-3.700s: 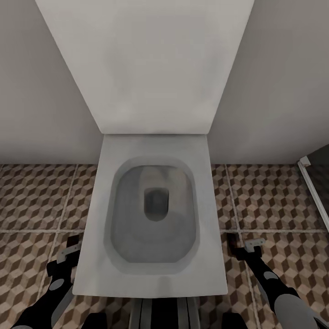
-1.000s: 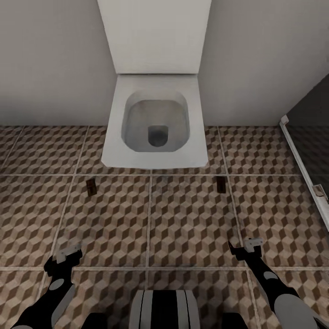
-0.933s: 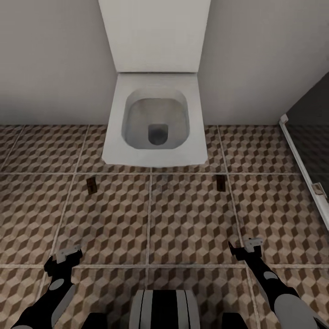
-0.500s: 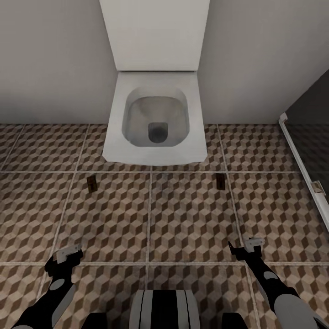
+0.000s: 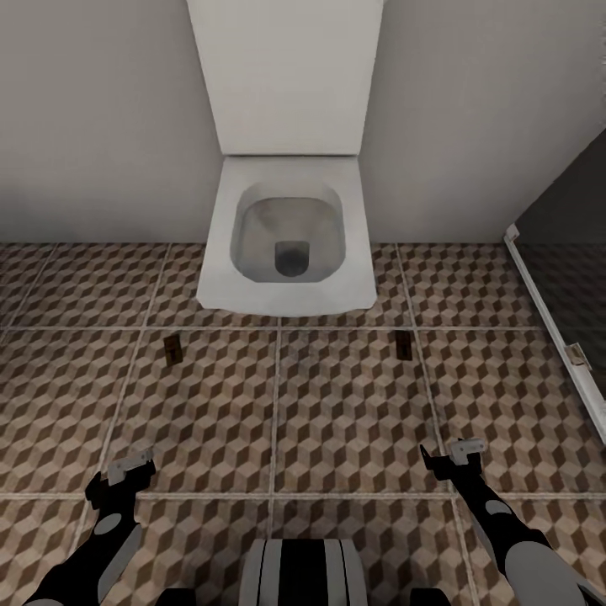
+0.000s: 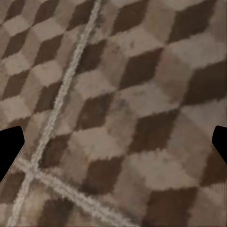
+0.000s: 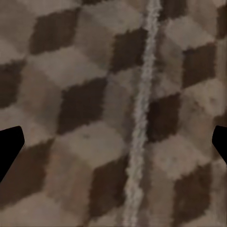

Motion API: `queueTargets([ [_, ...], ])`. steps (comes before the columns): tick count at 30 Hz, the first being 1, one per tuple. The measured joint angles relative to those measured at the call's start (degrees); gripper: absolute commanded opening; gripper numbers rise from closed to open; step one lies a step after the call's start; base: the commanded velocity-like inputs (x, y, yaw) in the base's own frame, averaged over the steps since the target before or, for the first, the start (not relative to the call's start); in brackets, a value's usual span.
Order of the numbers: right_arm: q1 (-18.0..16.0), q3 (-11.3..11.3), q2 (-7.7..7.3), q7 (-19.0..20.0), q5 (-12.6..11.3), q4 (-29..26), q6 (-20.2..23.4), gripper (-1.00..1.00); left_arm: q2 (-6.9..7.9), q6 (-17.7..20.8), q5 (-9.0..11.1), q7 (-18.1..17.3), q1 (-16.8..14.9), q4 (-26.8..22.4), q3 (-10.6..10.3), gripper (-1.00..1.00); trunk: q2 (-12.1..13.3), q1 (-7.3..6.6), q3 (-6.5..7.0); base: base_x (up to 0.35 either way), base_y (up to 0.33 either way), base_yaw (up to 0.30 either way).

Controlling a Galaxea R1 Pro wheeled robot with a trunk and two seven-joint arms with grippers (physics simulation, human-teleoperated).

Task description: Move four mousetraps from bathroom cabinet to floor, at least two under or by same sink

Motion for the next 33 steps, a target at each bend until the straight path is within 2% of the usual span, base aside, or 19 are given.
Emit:
queueTargets([
  [33, 0.0, -0.1, 0.16, -0.4, -0.2, 0.4, 0.0, 1.0, -0.17, 0.1, -0.1, -0.2, 0.0, 0.3, 0.2, 1.0, 0.4, -0.85, 7.32, 0.0, 0.0, 0.0],
])
